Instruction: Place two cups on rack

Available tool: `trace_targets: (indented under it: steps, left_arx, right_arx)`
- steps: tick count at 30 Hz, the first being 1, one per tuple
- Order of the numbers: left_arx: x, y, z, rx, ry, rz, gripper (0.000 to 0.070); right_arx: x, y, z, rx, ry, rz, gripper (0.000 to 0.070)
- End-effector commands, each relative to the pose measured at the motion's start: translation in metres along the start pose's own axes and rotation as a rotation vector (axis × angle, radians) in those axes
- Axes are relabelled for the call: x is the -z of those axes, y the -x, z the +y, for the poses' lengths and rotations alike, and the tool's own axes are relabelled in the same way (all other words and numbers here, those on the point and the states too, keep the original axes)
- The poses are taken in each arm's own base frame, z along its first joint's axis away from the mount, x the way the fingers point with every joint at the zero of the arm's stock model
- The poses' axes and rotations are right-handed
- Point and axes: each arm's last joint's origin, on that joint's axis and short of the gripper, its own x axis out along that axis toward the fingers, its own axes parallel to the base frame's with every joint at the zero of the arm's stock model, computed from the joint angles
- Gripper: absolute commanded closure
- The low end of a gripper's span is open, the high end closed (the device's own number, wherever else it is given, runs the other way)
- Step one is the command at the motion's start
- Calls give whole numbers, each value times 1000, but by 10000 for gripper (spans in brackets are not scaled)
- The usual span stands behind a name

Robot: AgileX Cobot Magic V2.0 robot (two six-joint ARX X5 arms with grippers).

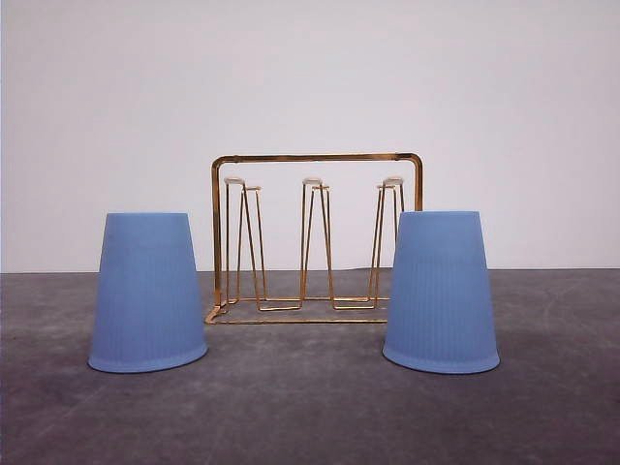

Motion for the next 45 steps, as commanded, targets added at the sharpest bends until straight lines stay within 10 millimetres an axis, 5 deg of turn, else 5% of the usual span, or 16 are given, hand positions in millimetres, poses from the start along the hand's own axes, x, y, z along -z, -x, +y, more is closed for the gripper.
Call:
trace_targets:
  steps: [1, 8, 13, 21, 32, 38, 45]
  left_arx:
    - [4, -1, 0, -3, 1, 2, 700]
    - [3, -1, 0, -2, 44, 0, 700]
    - [0, -1, 0, -5, 284, -21, 700]
    - [-53, 17, 2, -19, 316, -251, 697]
    - [-128, 52, 0, -26, 311, 215, 697]
    - [-141, 39, -4, 141, 212, 454, 697]
    - [-145, 18, -16, 338, 87, 496, 697]
  right_arx:
    - [-1, 0, 0, 1, -9, -13, 662]
    - [-1, 0, 0, 0, -15, -20, 662]
    - [-10, 1, 1, -19, -184, -94, 694]
    - [-59, 24, 3, -32, -254, -162, 694]
    - [-120, 47, 9, -127, -201, 89, 695]
    - [-126, 28, 14, -303, -171, 258, 694]
    - [-122, 14, 25, -392, -30, 325, 694]
